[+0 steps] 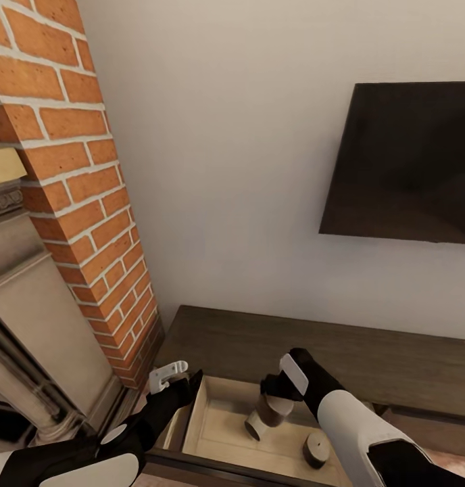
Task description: Place each of the two pumpkins and all three candles from the living room inside a cabinet in the living room (use any cabinet), then make sure every cabinet is closed, and position the cauldron so it is next to a table in the living room.
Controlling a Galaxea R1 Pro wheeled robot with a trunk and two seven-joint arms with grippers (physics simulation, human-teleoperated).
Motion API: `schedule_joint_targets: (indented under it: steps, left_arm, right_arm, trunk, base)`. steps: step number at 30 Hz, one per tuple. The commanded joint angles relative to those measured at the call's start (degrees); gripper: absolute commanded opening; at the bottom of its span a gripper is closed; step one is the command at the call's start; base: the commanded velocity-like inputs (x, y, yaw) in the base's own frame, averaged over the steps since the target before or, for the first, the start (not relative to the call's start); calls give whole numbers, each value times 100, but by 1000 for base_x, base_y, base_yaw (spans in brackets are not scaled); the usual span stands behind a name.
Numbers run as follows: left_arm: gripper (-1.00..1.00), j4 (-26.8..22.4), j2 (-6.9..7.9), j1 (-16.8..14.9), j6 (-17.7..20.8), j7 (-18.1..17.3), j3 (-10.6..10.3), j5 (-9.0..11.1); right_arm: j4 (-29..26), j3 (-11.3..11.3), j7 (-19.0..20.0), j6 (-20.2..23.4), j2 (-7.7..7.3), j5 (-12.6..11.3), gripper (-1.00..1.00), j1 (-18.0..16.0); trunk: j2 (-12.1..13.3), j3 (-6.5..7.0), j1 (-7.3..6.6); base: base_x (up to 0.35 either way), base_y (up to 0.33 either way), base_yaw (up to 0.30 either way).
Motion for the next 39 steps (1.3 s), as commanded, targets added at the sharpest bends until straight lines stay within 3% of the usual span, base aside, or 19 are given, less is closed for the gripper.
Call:
schedule_joint_targets:
  steps: [1,3,8,11,19,28,39]
  left_arm:
    - [100,-8,2,-11,-26,12,-14,23]
    - [100,-9,3,-11,-26,12,-14,24]
    - [100,-9,3,-11,-26,12,-14,25]
    - [100,-9,3,-11,-26,12,-14,25]
    - [100,-9,3,-11,-26,12,-14,25]
    - [100,-9,3,-11,-16,13,-14,30]
    - [100,-9,2,-11,18,113,-14,34]
  right_arm:
    - [95,36,-54,18,1,-82,-100,-5]
    - [167,3,-56,23,2,-159,-100,-6]
    - [270,-81,-75,22,-28,-753,-100,-6]
    - [286,-87,-88,8,-44,-906,-100,-6]
    - [296,-79,-273,-118,-46,-938,-100,-6]
    - [533,-56,-482,-684,-41,-913,-100,2]
    - [577,-52,-496,-736,-40,-905,-100,1]
  trunk:
    - [-46,-25,23]
    - [-127,-60,67]
    - [-327,-150,177]
    - [-447,-204,243]
    - [-768,-348,418]
    - [-1129,-509,616]
    - [-1570,-707,858]
  base:
    - [0,0,0]
    - [0,0,0]
    - [0,0,0]
    - [0,0,0]
    - [0,0,0]
    - [0,0,0]
    - [-78,0,0]
